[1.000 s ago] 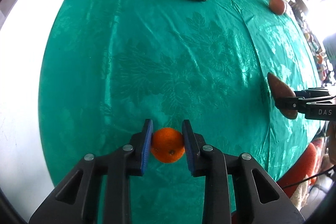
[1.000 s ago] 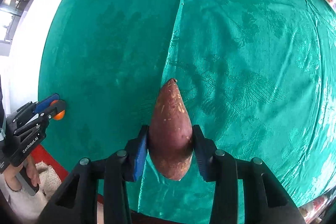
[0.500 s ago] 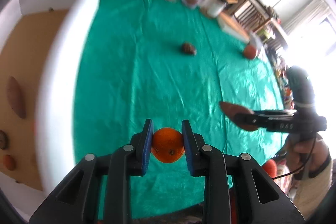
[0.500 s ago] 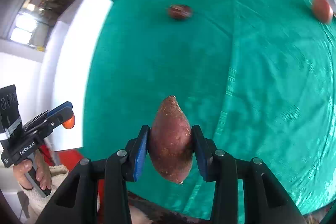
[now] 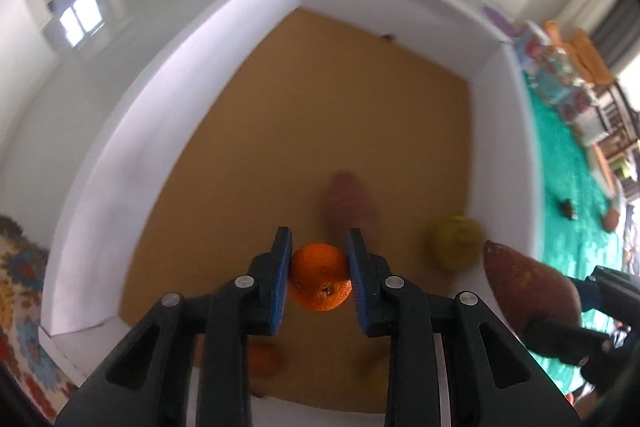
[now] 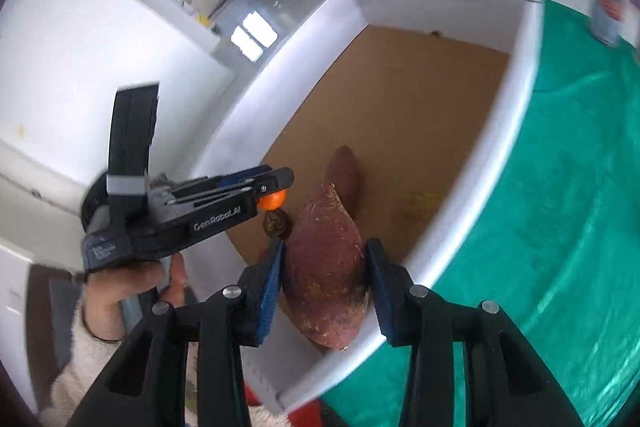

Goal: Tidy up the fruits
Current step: 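Carry the tangerine and sweet potato into the tray and open both grippers, then withdraw both open grippers from the tray back over the table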

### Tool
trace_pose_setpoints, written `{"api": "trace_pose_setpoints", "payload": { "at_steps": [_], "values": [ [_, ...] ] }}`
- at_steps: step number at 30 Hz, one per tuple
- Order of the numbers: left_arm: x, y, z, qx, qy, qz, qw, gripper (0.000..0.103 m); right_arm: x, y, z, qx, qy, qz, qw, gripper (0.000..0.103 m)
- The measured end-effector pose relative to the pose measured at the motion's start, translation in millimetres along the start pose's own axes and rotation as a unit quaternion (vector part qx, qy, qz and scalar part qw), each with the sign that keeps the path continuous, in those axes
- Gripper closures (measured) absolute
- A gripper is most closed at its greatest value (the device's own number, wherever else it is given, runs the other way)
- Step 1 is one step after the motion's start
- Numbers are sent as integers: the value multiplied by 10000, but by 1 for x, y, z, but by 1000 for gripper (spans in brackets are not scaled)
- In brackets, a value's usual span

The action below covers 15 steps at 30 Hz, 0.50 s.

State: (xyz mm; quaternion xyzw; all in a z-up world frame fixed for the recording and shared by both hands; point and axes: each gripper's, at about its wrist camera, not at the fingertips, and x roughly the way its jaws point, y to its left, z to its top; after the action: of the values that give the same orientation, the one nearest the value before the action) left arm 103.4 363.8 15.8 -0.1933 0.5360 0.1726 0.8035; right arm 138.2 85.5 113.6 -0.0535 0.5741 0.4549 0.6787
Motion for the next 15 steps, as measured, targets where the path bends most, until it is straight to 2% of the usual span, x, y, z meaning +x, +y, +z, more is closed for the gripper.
{"api": "trace_pose_setpoints", "payload": {
  "at_steps": [2,5,8,9,10,12,15],
  "values": [
    [11,11,1,-102,100,59,9999,75,31,14,6,-41,198,-79,9998,62],
    [21,20,2,-166,150,126,9997,75,66,18,7,-123,529,37,9985,62],
    [27,24,4,-174,167,230,9994,70,89,24,9,-322,764,-175,9964,61],
    [26,24,5,-172,136,277,9994,55,90,24,10,-327,744,-195,9965,60],
    [25,24,5,-180,79,357,9992,33,88,26,10,-304,662,-130,9973,50],
    [16,24,4,-186,-160,467,9986,16,71,28,12,-255,451,-35,9987,39],
    [-9,15,-2,-129,-513,367,9979,14,22,20,9,-436,-66,-192,9988,35]
  ]
}}
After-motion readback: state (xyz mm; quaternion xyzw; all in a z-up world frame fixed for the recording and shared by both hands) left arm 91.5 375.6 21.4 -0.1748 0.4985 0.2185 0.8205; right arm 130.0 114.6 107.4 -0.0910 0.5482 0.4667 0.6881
